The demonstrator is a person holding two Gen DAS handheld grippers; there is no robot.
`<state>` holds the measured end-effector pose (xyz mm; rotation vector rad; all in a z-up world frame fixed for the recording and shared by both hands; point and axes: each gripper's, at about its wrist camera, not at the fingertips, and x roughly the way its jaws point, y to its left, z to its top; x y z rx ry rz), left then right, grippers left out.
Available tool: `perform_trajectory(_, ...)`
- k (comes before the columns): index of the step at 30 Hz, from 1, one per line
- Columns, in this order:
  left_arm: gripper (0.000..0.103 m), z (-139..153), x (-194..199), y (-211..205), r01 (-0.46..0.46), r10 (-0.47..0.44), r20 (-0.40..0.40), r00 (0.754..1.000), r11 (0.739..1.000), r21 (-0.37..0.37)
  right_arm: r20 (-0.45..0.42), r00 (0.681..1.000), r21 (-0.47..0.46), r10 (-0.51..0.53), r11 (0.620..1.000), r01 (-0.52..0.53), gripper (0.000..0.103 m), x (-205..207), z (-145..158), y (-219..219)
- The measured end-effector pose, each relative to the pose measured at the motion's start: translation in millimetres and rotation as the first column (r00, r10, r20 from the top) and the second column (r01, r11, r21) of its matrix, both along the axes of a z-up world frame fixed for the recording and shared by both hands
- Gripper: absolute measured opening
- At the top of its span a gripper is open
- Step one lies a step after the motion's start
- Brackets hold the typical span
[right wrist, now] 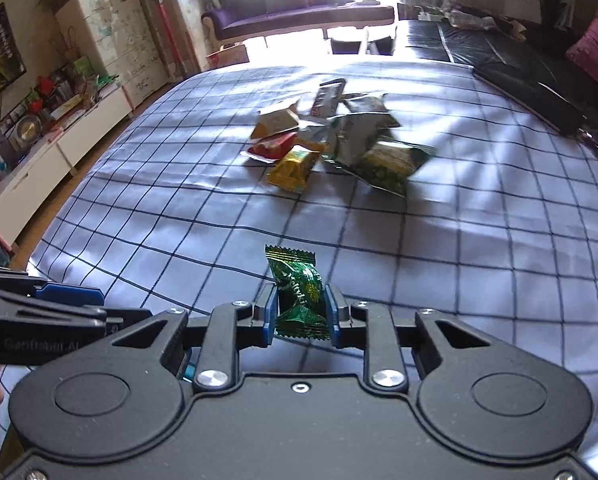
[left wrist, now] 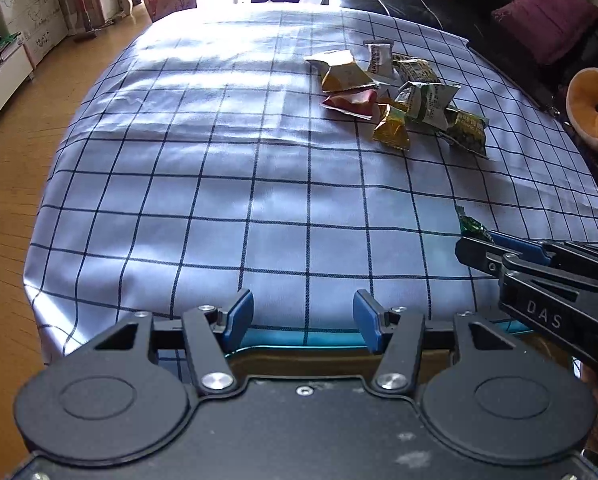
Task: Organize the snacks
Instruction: 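Grasp the green garlic-flavor packet with the left tool while the right tool holds the candy, then carry the green candy and garlic-flavor packet toward the gold tray with both tools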
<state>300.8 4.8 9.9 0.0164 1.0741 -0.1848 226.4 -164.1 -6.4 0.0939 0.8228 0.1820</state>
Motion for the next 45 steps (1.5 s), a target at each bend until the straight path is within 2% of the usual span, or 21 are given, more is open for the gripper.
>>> perform_trajectory(7,0.056,19,19,-33,0.088,-0.09,0.055,0.994,0.996,0.034,0.005,0.991,0.045,-0.135,0.99,0.135,0.035,-13,10,-35)
perform_trajectory(14,0.057,33,48,-82,0.209,-0.21,0.112,0.971,0.978,0.019,-0.011,0.971,0.103,-0.238,0.966,0.238,0.035,-19,10,-65)
perform_trajectory(19,0.057,33,68,-114,0.269,-0.267,0.135,0.954,0.963,-0.002,-0.018,0.959,0.146,-0.283,0.948,0.283,0.035,-25,9,-81)
perform_trajectory(25,0.057,31,91,-148,0.311,-0.308,0.187,0.933,0.95,0.015,-0.03,0.954,0.171,-0.297,0.939,0.298,0.035,-26,5,-92)
perform_trajectory(30,0.057,15,110,-168,0.333,-0.334,0.148,0.931,0.942,0.037,-0.027,0.955,0.184,-0.295,0.938,0.294,0.035,-26,4,-94)
perform_trajectory(38,0.056,-15,136,-187,0.326,-0.331,0.076,0.941,0.943,0.073,-0.036,0.952,0.189,-0.305,0.933,0.306,0.035,-25,2,-99)
perform_trajectory(39,0.052,-15,137,-187,0.319,-0.324,0.077,0.943,0.945,0.064,-0.037,0.952,0.189,-0.305,0.933,0.307,0.035,-25,2,-99)
perform_trajectory(40,0.039,-14,137,-186,0.312,-0.316,0.08,0.945,0.948,0.056,-0.039,0.951,0.188,-0.306,0.933,0.308,0.035,-25,2,-99)
perform_trajectory(41,0.035,-11,136,-184,0.309,-0.312,0.075,0.947,0.95,0.053,-0.039,0.951,0.186,-0.307,0.933,0.308,0.035,-25,2,-98)
perform_trajectory(45,0.033,-3,133,-177,0.302,-0.303,0.034,0.952,0.953,0.025,-0.033,0.95,0.177,-0.31,0.934,0.31,0.035,-25,5,-97)
